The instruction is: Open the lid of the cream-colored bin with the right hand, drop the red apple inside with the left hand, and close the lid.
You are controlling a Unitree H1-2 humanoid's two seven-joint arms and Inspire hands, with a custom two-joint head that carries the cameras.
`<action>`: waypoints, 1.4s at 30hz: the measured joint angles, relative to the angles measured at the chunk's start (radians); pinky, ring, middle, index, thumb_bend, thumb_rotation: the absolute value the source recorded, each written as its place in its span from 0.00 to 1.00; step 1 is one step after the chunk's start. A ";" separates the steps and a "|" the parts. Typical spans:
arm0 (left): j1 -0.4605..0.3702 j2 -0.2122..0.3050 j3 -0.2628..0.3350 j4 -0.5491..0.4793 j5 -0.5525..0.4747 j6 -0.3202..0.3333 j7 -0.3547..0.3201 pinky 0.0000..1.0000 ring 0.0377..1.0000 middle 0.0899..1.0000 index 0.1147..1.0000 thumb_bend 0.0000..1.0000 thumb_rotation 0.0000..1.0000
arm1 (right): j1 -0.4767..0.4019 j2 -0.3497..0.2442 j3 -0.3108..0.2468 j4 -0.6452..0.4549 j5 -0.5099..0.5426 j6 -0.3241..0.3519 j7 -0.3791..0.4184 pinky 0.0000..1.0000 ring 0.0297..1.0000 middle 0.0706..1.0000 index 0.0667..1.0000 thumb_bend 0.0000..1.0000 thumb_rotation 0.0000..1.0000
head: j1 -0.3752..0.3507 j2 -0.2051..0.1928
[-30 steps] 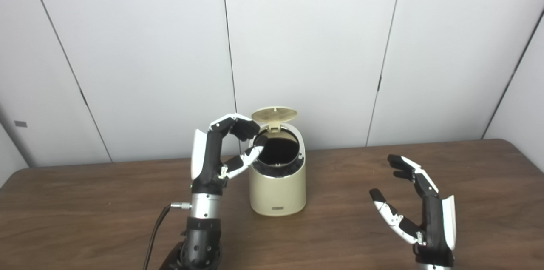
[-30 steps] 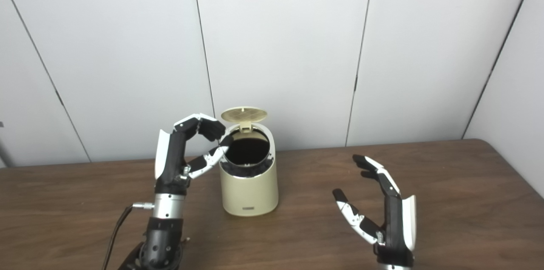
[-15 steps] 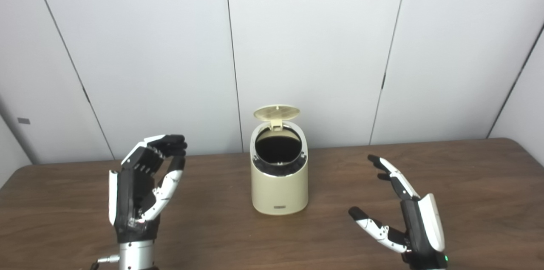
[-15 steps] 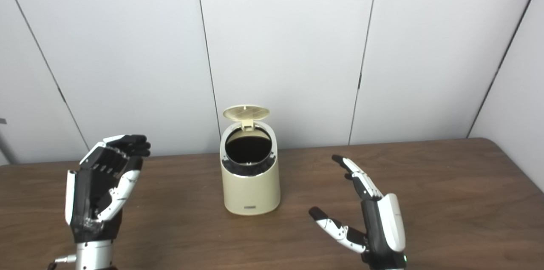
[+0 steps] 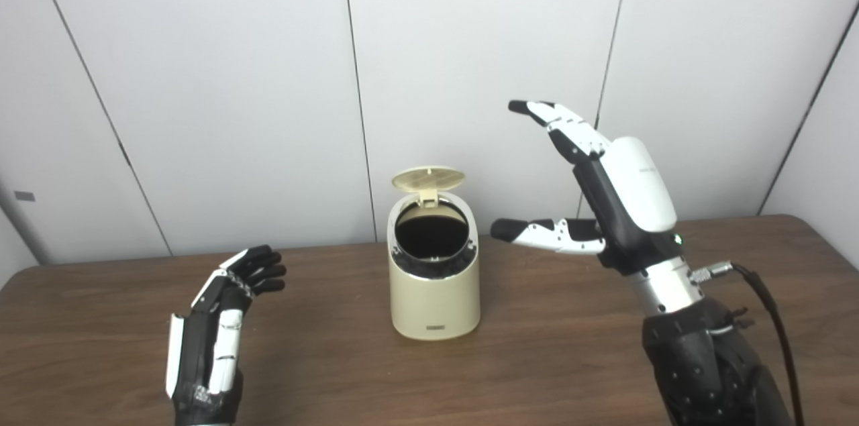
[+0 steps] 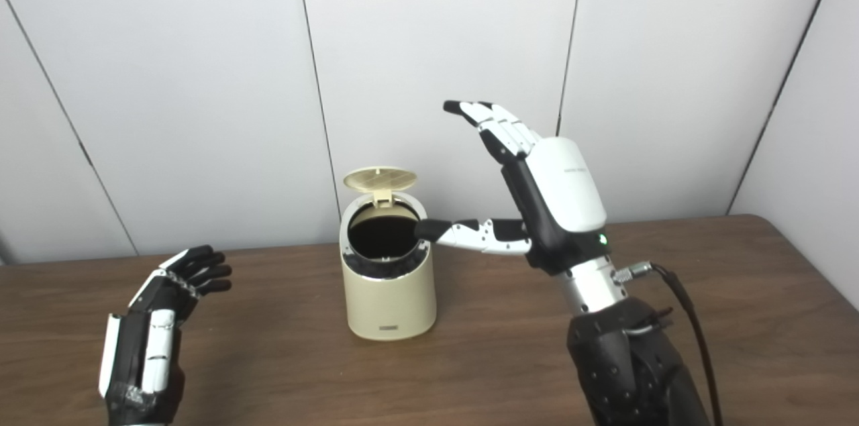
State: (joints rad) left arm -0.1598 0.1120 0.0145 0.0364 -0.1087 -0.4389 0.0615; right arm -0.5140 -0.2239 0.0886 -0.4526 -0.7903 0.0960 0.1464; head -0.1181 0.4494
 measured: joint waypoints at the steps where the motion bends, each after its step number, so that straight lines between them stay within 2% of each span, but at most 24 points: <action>1: 0.000 -0.004 0.004 0.002 0.005 0.000 -0.001 0.65 0.69 0.71 0.70 0.48 0.79 | -0.019 -0.001 0.004 -0.001 -0.017 0.012 0.017 0.71 0.87 0.85 0.84 0.76 0.88 | 0.000 0.000; 4: -0.001 -0.010 0.013 0.007 0.017 0.000 -0.011 0.64 0.69 0.70 0.70 0.50 0.78 | -0.073 -0.014 0.026 0.004 -0.049 0.022 0.079 0.70 0.87 0.83 0.82 0.78 0.84 | 0.002 -0.002; 8: -0.001 -0.018 0.020 0.014 0.029 0.000 -0.031 0.63 0.69 0.70 0.70 0.50 0.77 | -0.140 -0.045 0.059 0.037 -0.084 0.047 0.181 0.74 0.87 0.83 0.82 0.83 0.85 | 0.002 -0.003; 12: -0.002 -0.024 0.024 0.015 0.041 0.000 -0.038 0.65 0.69 0.70 0.71 0.48 0.77 | -0.199 -0.059 0.096 0.093 -0.103 0.067 0.270 0.74 0.84 0.79 0.79 0.91 0.86 | 0.002 -0.005; 18: -0.003 -0.031 0.028 0.015 0.055 0.000 -0.040 0.64 0.69 0.70 0.71 0.49 0.77 | -0.272 -0.063 0.133 0.136 -0.099 0.111 0.391 0.79 0.85 0.83 0.83 0.93 0.84 | 0.006 -0.009; 24: -0.003 -0.040 0.034 0.015 0.053 0.000 -0.043 0.66 0.71 0.72 0.72 0.52 0.79 | -0.275 -0.069 0.163 0.189 -0.090 0.113 0.429 0.77 0.83 0.81 0.80 0.93 0.83 | 0.011 -0.008; 29: -0.003 -0.042 0.035 0.015 0.053 0.000 -0.053 0.67 0.71 0.73 0.72 0.55 0.79 | -0.262 -0.072 0.182 0.214 -0.084 0.111 0.432 0.79 0.84 0.80 0.79 0.90 0.82 | 0.014 -0.008; 33: -0.003 -0.043 0.038 0.015 0.051 0.000 -0.059 0.67 0.71 0.72 0.71 0.54 0.79 | -0.238 -0.072 0.185 0.221 -0.076 0.112 0.432 0.82 0.86 0.81 0.79 0.92 0.83 | 0.012 -0.006; 42: -0.003 -0.055 0.053 0.015 0.050 0.000 -0.060 0.68 0.71 0.72 0.71 0.53 0.78 | -0.210 -0.072 0.186 0.207 -0.058 0.102 0.424 0.76 0.80 0.74 0.72 0.93 0.84 | 0.014 -0.002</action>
State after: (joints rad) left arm -0.1633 0.0575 0.0678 0.0511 -0.0588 -0.4391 0.0010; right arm -0.7240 -0.2957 0.2741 -0.2454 -0.8483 0.1981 0.5705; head -0.1043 0.4479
